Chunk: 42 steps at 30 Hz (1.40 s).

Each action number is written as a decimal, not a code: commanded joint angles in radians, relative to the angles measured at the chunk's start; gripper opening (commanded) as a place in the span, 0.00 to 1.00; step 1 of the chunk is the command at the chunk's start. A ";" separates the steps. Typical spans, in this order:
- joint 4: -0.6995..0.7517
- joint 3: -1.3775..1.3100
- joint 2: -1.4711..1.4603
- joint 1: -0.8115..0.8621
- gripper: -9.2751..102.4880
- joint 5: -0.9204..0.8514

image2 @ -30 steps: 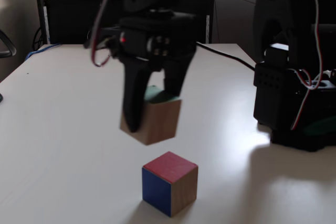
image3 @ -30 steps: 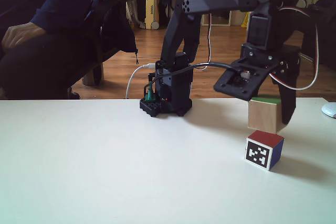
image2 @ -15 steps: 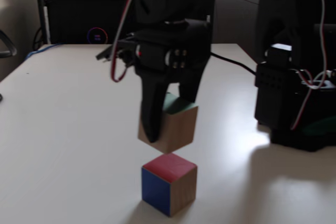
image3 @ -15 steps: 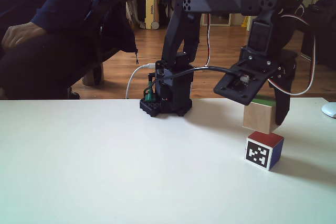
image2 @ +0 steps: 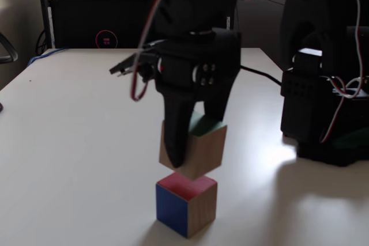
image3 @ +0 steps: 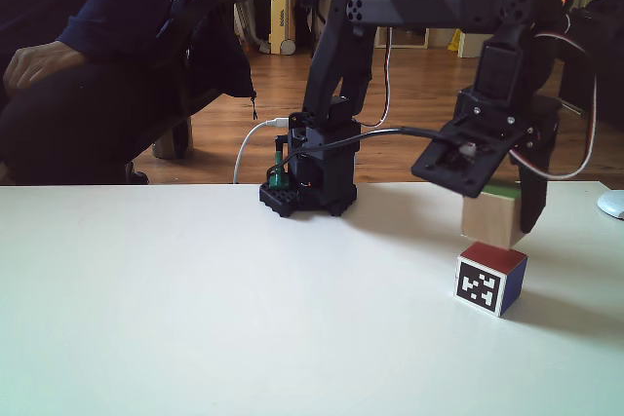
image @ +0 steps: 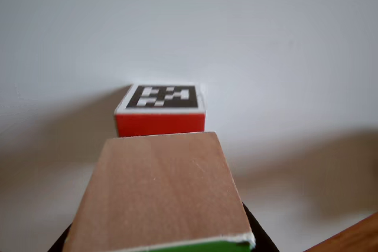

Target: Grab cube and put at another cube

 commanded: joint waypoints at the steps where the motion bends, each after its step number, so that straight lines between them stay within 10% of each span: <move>1: -0.006 -0.015 0.000 -0.002 0.26 0.002; 42: -0.008 -0.110 -0.137 -0.014 0.36 0.009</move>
